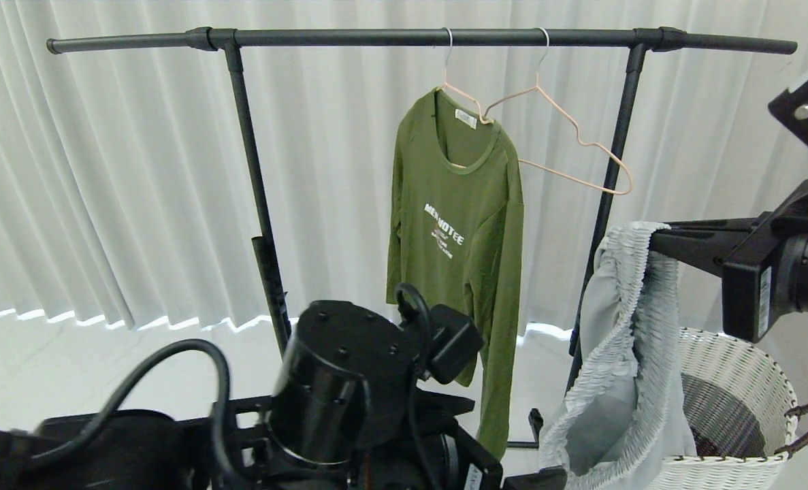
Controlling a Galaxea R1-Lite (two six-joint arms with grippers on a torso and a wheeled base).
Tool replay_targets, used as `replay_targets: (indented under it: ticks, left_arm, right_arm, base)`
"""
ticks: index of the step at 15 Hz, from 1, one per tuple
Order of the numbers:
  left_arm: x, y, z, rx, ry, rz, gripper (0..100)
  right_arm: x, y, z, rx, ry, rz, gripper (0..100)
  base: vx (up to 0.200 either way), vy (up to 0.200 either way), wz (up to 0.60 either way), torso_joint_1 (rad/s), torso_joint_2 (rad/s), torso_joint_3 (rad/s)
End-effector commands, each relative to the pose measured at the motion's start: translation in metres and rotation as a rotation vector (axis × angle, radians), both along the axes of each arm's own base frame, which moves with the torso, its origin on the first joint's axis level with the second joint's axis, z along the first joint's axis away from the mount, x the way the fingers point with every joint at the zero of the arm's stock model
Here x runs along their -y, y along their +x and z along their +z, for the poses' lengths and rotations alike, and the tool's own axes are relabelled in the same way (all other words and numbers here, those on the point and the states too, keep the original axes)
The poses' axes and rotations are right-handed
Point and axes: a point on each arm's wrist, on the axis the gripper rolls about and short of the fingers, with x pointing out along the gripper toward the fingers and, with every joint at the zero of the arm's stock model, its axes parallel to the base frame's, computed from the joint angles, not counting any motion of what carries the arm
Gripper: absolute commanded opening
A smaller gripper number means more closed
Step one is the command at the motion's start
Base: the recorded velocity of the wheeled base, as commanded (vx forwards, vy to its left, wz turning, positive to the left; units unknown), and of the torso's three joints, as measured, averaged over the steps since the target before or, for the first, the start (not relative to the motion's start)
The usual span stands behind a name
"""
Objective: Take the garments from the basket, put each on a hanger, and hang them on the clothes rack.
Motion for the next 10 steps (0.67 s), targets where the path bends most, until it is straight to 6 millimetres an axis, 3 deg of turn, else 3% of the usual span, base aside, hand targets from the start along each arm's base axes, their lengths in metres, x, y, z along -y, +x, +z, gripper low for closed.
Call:
replay_targets:
  ticks: [1,6,10]
  left_arm:
    - [0.023,0.014,-0.030,-0.060,0.066,0.005,100]
    - [0.051,0.034,-0.051,-0.119,0.034,0.055,100]
    - [0.053,0.037,-0.076,-0.140,0.104,0.093,100]
  right_arm:
    - [0.001,-0.002,0.000,0.001,0.001,0.005,0]
    - [0.004,-0.006,0.003,0.012,0.015,0.011,0]
    - [0.010,-0.010,0.007,0.025,0.032,0.011,0]
  base:
    - [0.000,0.000,0.00,0.000,0.00,0.000]
    - [0.000,0.000,0.00,0.000,0.00,0.000]
    - [0.000,0.000,0.00,0.000,0.00,0.000]
